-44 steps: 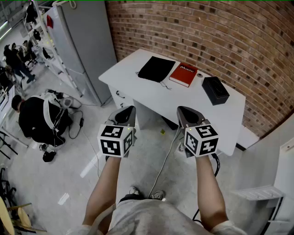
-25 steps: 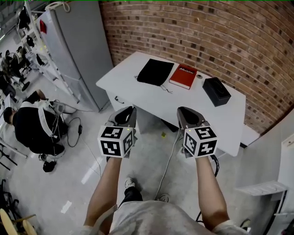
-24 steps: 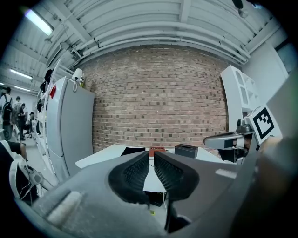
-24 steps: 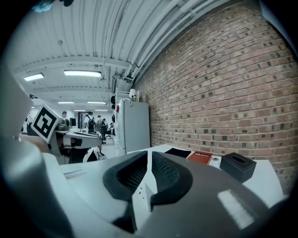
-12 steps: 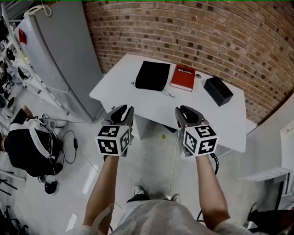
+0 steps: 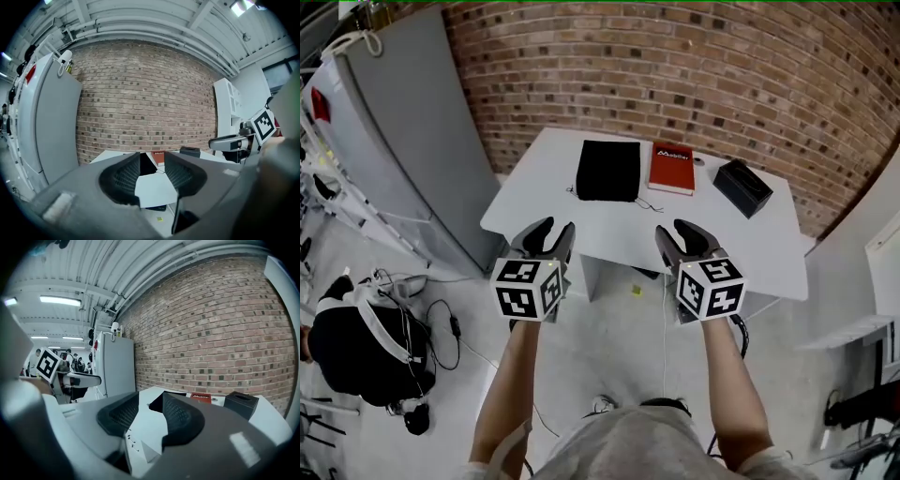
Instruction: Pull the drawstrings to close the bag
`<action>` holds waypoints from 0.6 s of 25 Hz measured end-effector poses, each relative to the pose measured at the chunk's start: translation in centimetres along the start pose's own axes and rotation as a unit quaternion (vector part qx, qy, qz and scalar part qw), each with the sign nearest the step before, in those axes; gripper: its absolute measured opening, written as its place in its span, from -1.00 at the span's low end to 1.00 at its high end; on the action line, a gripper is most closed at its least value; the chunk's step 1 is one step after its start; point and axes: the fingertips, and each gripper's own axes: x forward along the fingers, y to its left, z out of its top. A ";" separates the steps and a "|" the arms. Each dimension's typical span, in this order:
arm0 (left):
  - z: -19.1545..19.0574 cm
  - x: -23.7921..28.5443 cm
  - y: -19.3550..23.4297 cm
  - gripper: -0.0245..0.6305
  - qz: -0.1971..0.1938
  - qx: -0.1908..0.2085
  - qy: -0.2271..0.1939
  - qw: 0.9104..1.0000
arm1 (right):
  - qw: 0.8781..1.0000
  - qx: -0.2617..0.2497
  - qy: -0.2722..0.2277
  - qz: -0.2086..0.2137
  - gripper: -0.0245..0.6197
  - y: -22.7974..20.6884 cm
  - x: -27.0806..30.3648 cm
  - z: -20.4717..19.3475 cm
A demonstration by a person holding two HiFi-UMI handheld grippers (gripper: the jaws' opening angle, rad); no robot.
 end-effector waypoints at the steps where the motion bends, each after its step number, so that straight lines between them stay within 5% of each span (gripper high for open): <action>1: 0.1 0.2 0.4 -0.41 -0.004 0.000 -0.002 1.000 | 1.000 0.000 0.000 -0.003 -0.42 0.1 0.2 0.0; 15: 0.3 3.6 3.3 -0.41 -0.027 0.013 0.001 1.000 | 0.999 0.004 0.005 -0.032 -0.30 -1.7 3.3 -0.2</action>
